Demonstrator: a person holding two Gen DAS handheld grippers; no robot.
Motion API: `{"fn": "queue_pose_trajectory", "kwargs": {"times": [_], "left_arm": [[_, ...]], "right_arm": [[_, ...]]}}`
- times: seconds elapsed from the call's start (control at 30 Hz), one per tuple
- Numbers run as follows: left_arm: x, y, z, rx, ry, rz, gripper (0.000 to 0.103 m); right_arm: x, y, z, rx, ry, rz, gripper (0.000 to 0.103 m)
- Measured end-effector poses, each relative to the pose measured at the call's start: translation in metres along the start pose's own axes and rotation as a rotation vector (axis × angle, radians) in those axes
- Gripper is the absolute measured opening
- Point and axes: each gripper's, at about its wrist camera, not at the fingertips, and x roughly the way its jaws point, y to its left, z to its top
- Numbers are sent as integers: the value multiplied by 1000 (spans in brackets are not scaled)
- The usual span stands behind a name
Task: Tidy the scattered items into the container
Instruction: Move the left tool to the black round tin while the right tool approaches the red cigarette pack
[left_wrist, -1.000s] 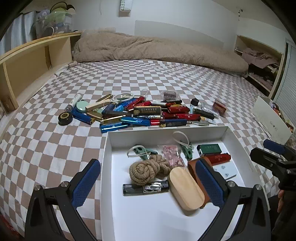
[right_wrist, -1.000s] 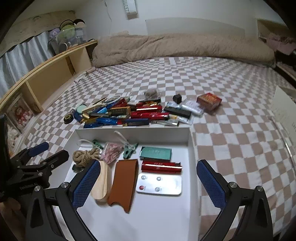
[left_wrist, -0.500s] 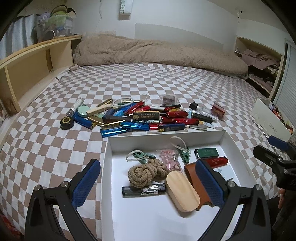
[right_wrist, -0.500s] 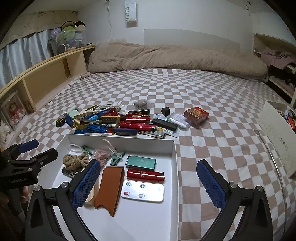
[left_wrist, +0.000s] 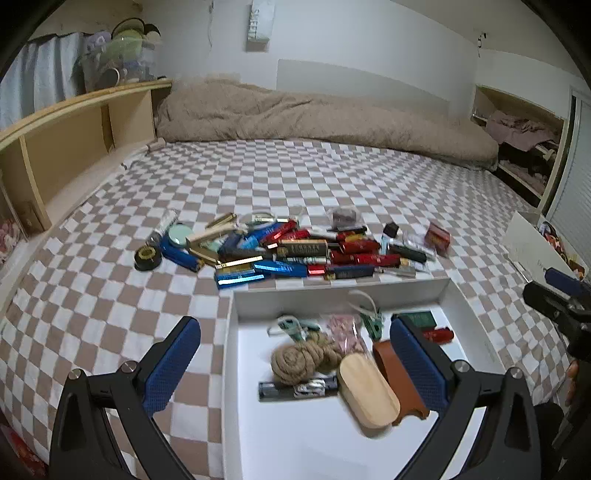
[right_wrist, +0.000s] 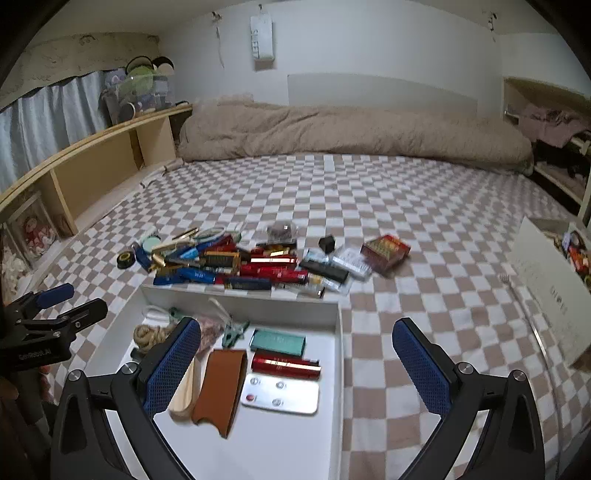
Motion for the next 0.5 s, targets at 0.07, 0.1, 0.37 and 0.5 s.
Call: {"fn": "queue_pose_trajectory", "kwargs": {"times": [0.07, 0.1, 0.37, 0.5], "left_arm": [[-4, 2, 8, 3, -19, 5, 103], [-6, 4, 12, 5, -28, 7, 103], [-13, 23, 42, 34, -105, 42, 103], [-2, 40, 55, 32, -134, 81, 103]], "right_arm": [[-4, -2, 8, -10, -16, -9, 103], [-5, -4, 12, -16, -24, -13, 103], [-5, -20, 36, -36, -57, -53, 103], [4, -34, 47, -29, -68, -65, 103]]}}
